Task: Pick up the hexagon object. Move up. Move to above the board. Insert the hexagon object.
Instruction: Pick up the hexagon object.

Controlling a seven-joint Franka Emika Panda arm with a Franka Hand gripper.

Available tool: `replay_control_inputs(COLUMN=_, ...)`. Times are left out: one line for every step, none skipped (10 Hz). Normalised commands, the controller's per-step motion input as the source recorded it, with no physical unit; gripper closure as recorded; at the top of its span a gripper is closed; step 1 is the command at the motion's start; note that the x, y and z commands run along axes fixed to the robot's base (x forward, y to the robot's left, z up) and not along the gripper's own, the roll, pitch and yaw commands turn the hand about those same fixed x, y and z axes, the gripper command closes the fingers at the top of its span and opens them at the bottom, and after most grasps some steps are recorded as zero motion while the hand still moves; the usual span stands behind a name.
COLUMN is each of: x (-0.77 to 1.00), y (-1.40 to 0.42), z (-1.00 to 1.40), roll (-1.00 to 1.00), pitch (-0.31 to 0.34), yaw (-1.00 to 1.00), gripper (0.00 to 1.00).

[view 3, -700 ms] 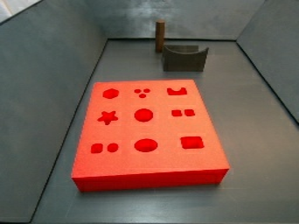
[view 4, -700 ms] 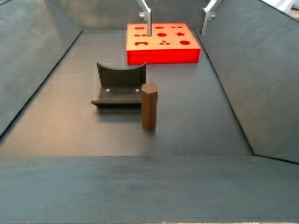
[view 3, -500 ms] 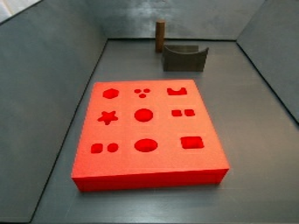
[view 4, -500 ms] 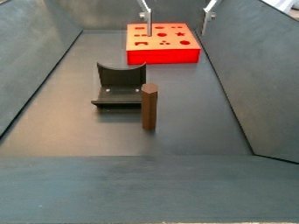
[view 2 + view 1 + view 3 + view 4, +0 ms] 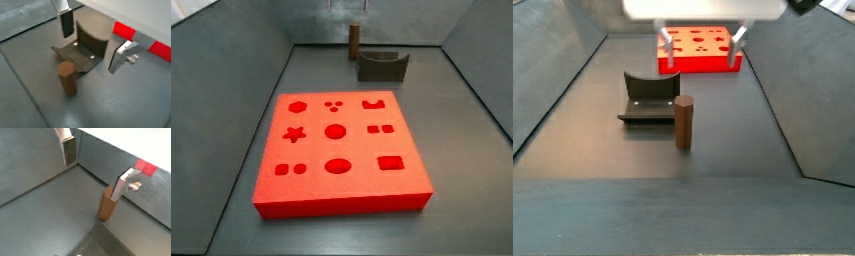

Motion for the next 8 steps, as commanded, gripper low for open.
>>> replay_control_inputs(x=0.67, y=0.45, z=-0.37, roll=-0.10, pitch=0.026, yaw=-0.03, gripper=0.00)
replay_control_inputs(x=0.61, y=0.51, z=-0.43, roll=-0.11, pitch=0.031, yaw=-0.12, gripper=0.00)
replay_control_inputs(x=0.43, y=0.46, z=-0.69, roll=-0.08, pitch=0.010, yaw=-0.19, gripper=0.00)
replay_control_inputs(x=0.07, y=0.32, z=-0.95, roll=-0.05, pitch=-0.040, yaw=-0.20, gripper=0.00)
replay_control_inputs(x=0.09, y=0.23, z=-1.00, roll=-0.01, pitch=-0.039, yaw=-0.18, gripper=0.00)
replay_control_inputs(x=0.11, y=0.09, z=-1.00, roll=0.00, pitch=-0.057, yaw=-0.16, gripper=0.00)
replay_control_inputs(x=0.10, y=0.01, z=-0.98, roll=0.00, pitch=-0.064, yaw=-0.14, gripper=0.00)
replay_control_inputs(x=0.05, y=0.00, z=-0.64, roll=-0.02, pitch=-0.037, yaw=-0.05, gripper=0.00)
